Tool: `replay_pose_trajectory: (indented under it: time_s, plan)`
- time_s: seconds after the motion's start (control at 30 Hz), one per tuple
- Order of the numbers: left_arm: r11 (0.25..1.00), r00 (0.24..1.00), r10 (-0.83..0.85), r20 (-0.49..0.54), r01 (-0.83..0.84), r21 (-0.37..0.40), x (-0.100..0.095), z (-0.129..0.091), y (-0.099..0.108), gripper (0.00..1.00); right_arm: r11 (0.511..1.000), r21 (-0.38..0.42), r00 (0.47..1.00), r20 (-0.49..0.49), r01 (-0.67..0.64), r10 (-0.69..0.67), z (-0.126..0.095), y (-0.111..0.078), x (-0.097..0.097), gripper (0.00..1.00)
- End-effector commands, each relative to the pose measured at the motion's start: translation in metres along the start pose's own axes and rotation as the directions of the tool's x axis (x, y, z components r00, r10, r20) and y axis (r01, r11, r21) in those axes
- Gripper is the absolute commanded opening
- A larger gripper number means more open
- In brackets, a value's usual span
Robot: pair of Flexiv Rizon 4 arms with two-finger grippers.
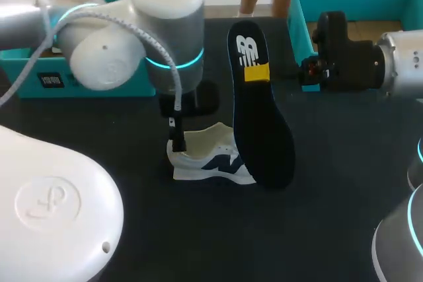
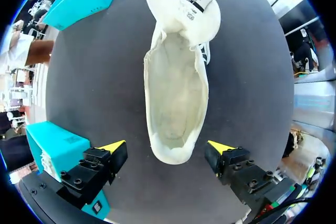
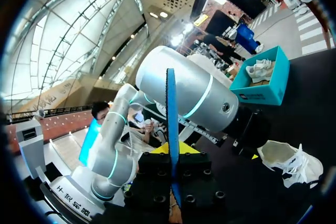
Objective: Take the shoe out of the shoebox, open the shoe tongue, remove and reinsert the insole, then place the shoe into the shoebox
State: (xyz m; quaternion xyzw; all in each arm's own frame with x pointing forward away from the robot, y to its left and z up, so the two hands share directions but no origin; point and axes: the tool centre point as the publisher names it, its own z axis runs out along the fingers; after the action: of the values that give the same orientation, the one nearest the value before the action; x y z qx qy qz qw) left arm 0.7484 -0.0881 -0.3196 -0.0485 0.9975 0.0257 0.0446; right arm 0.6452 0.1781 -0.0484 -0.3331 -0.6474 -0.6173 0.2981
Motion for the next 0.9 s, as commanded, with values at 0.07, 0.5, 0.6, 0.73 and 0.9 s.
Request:
replay_pose_trajectory:
  time_s: [0.07, 0.5, 0.6, 0.73, 0.9]
  plan:
    - [0.999, 1.000, 0.000, 0.000, 0.000, -0.037, -0.0003, -0.0007, -0.0027, 1.00, 1.000, 0.001, 1.000, 0.005, -0.002, 0.002, 0.0028, 0.0000, -0.0001, 0.00]
    - [0.999, 1.000, 0.000, 0.000, 0.000, -0.037, -0.0003, -0.0007, -0.0027, 1.00, 1.000, 0.001, 1.000, 0.005, -0.002, 0.002, 0.0028, 0.0000, -0.0001, 0.00]
    - [0.999, 1.000, 0.000, 0.000, 0.000, -0.037, -0.0003, -0.0007, -0.0027, 1.00, 1.000, 0.001, 1.000, 0.005, -0.002, 0.002, 0.0028, 0.0000, -0.0001, 0.00]
    - [0.999, 1.000, 0.000, 0.000, 0.000, -0.037, -0.0003, -0.0007, -0.0027, 1.00, 1.000, 0.001, 1.000, 0.005, -0.002, 0.002, 0.0028, 0.0000, -0.0001, 0.00]
    - [1.000, 1.000, 0.008, 0.005, -0.008, -0.010, -0.0044, -0.0074, -0.0070, 1.00, 1.000, 0.001, 1.000, 0.005, -0.002, 0.002, 0.0028, 0.0000, -0.0001, 0.00]
